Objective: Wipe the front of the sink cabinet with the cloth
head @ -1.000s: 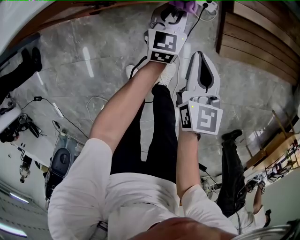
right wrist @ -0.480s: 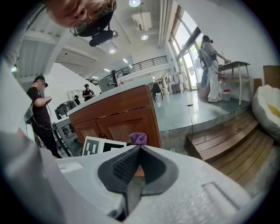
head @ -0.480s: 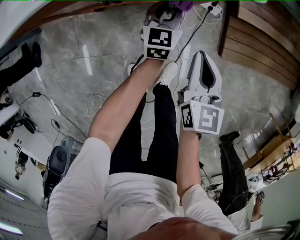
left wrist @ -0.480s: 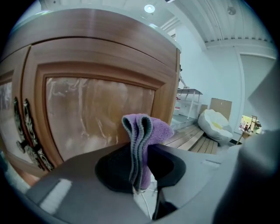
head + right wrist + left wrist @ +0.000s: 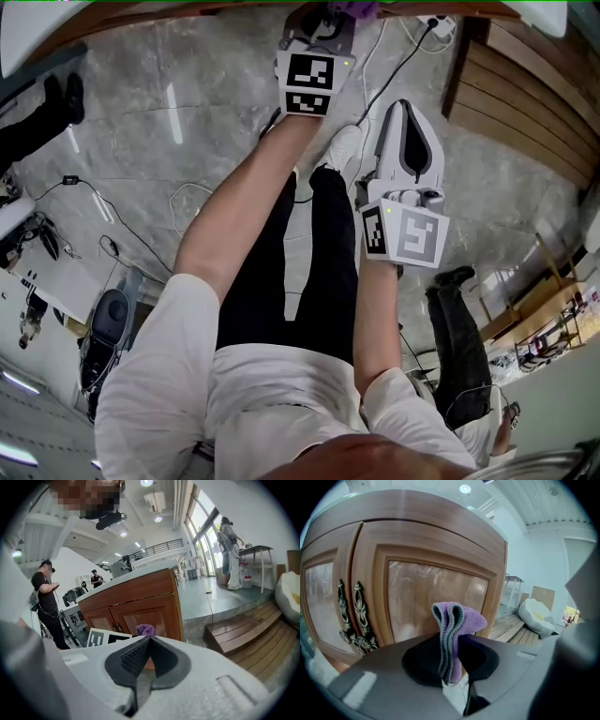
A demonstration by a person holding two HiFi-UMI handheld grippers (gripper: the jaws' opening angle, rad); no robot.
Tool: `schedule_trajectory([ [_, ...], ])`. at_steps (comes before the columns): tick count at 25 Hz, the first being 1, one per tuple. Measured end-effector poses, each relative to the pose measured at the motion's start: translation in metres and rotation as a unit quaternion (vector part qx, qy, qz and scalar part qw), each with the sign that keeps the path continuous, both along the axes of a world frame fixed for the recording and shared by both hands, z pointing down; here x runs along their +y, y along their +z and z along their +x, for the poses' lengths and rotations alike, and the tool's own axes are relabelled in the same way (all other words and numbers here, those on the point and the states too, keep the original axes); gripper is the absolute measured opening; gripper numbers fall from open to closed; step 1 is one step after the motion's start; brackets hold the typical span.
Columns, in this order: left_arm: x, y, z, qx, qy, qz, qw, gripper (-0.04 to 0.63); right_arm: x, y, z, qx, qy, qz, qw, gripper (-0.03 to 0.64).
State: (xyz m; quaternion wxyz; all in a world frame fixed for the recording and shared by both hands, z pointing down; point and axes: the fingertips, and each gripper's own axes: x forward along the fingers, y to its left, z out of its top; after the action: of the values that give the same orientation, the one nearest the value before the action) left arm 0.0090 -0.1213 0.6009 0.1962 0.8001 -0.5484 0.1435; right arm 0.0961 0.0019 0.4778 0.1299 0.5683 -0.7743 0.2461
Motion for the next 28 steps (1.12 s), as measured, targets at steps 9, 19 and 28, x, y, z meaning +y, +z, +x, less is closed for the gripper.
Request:
schedule_trajectory([
  [9, 0.004, 0.003, -0.037, 0.009, -0.034, -0.012, 0.9993, 0.075, -0.001, -0.002, -0.016, 0.002, -0.01, 0.0, 1.0, -0.003],
  [19, 0.009, 0.005, -0.085, 0.01, -0.07, -0.021, 0.9973, 0.075, -0.003, -0.003, -0.051, 0.005, -0.034, 0.0, 0.999, -0.003],
  [28, 0.022, 0.004, -0.105, 0.018, -0.082, -0.024, 0.9961, 0.075, -0.004, -0.007, -0.069, 0.008, -0.044, 0.002, 0.999, -0.003],
])
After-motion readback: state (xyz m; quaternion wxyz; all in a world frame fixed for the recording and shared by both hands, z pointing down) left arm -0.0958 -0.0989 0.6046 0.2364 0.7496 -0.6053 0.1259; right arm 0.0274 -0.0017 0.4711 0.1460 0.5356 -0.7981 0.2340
